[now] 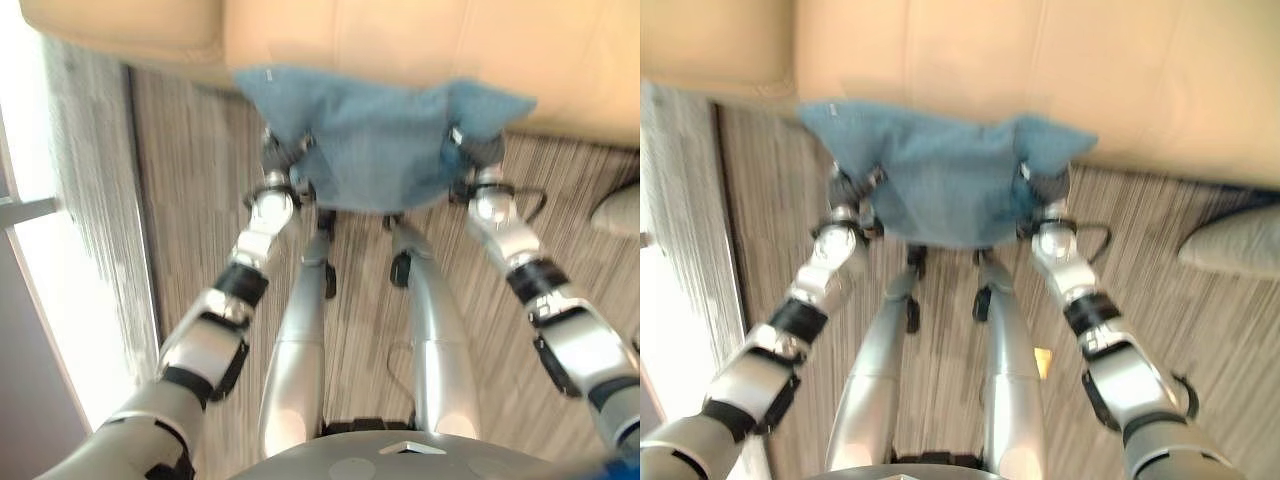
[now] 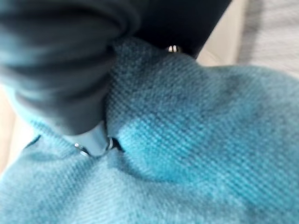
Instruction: Pick up all the scattered cushions and arrange them neatly on the sofa.
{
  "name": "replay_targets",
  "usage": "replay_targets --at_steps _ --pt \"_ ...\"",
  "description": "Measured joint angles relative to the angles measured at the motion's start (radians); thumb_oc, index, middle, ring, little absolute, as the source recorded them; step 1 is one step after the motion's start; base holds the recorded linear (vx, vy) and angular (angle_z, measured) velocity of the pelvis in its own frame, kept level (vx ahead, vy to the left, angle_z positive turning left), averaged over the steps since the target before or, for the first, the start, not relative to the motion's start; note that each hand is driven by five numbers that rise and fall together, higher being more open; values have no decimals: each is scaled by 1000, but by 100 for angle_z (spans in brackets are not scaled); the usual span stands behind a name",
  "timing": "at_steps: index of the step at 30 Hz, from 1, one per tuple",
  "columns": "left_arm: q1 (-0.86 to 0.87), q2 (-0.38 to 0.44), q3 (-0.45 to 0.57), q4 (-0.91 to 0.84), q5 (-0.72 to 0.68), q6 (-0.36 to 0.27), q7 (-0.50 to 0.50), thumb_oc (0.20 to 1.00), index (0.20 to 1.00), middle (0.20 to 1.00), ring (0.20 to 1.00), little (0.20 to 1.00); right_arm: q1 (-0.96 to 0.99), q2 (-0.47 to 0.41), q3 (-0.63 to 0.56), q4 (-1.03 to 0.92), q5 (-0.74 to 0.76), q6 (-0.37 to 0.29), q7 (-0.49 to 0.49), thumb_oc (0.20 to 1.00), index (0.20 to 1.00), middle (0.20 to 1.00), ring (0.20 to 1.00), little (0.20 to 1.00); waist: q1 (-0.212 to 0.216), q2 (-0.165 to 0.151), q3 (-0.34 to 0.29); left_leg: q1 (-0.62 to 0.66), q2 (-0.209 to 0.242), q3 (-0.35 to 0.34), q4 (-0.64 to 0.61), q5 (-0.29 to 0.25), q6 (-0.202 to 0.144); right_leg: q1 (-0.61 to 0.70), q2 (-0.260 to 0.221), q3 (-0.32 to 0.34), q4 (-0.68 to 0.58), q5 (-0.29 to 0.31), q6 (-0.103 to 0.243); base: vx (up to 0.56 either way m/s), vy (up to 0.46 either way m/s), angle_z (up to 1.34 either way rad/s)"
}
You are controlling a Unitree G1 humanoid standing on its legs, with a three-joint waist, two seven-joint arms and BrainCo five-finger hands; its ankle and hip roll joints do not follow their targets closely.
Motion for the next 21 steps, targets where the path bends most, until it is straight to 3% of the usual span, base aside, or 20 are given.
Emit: replay_targets --at_steps 4,8,9,12,16,21 --pt "118 15 1 -90 54 -3 -8 200 200 200 200 200 126 15 -27 -132 -81 0 8 200 200 200 200 200 -5 -4 2 157 -10 1 -70 11 6 139 -6 0 -31 -4 3 -13 -8 2" --pt "291 32 -3 -175 119 -17 -42 200 200 200 200 200 335 48 -36 -229 -122 -13 44 200 200 200 200 200 -23 -8 -11 496 5 -6 -215 -1 11 457 14 -7 -133 -38 36 165 -30 -5" --pt "331 35 -3 -182 119 -25 -55 200 200 200 200 200 371 46 -38 -243 -150 -16 60 200 200 200 200 200 -29 -10 -72 554 10 -5 -248 0 11 515 24 -7 -170 -36 38 180 -28 -14" --pt "364 49 -4 -188 142 -25 -81 200 200 200 200 200 376 42 -66 -249 -192 -21 85 200 200 200 200 200 -30 -11 -113 713 29 5 -322 11 19 680 52 -6 -265 -18 30 199 -73 -14" --pt "436 48 -6 -214 157 -21 -115 200 200 200 200 200 454 36 -92 -290 -229 -22 120 200 200 200 200 200 -30 -4 -146 817 42 -3 -345 13 10 834 74 -32 -367 -8 31 142 -140 14" --pt "477 48 -14 -214 158 -15 -148 200 200 200 200 200 505 36 -103 -290 -240 -21 142 200 200 200 200 200 -27 6 -168 842 50 -22 -300 -1 -11 922 91 -54 -434 -7 32 104 -73 16"
